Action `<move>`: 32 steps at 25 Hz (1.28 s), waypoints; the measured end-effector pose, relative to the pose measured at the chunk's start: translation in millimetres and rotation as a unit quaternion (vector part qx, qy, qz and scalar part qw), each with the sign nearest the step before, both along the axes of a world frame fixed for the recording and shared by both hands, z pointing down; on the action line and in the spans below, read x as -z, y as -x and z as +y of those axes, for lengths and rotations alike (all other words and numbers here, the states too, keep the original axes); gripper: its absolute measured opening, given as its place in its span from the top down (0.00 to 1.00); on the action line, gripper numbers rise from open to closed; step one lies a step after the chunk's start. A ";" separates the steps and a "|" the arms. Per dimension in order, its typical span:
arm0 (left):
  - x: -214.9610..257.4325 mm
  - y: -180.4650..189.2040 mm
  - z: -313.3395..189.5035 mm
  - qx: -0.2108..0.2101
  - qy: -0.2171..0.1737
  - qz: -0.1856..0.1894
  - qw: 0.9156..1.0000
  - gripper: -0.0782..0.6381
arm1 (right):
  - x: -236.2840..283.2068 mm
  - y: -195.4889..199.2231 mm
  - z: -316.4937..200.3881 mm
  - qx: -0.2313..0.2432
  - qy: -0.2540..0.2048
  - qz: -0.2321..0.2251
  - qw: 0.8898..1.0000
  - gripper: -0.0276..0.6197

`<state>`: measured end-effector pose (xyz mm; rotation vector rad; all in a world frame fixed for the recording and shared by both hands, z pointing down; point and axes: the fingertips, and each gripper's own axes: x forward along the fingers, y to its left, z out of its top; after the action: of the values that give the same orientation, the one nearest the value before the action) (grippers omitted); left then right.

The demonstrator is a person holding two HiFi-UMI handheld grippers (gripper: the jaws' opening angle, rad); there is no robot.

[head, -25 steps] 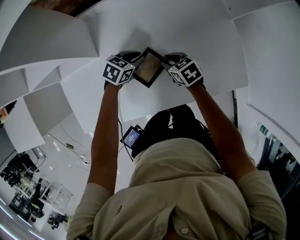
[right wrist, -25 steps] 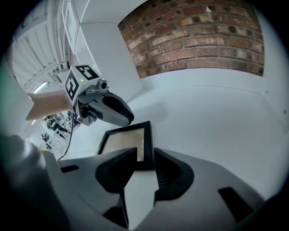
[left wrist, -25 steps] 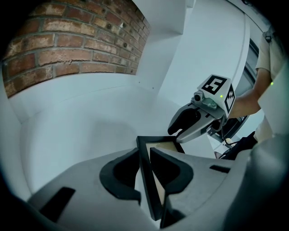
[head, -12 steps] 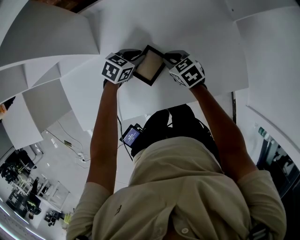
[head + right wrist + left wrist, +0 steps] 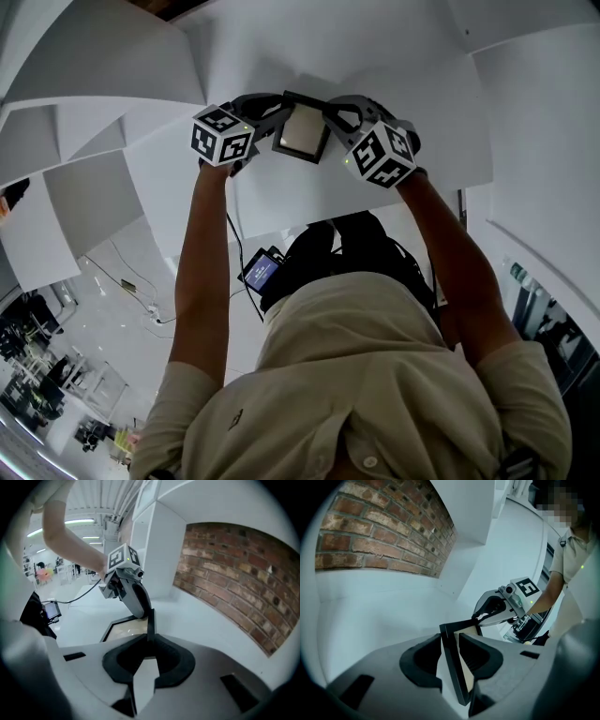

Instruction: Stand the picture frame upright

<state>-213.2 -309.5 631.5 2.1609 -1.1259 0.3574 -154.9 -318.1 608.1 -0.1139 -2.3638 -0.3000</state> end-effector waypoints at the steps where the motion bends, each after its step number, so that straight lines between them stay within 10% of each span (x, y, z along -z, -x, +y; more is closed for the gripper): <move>1: 3.6 0.0 1.3 -0.001 -0.006 0.009 1.000 0.75 | 3.7 1.9 2.7 0.014 -0.015 -0.002 1.000 0.89; 13: 40.8 17.0 23.8 0.027 -0.076 -0.032 0.996 0.76 | 39.5 16.6 18.8 0.067 -0.113 -0.021 0.991 0.89; 32: 56.0 5.0 70.2 0.053 -0.124 -0.107 0.985 0.76 | 56.3 6.7 62.1 0.090 -0.137 -0.030 0.986 0.91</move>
<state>-218.2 -239.3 575.5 2.3063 -1.4677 0.4280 -161.6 -256.0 551.7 -0.1903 -2.3487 -0.7208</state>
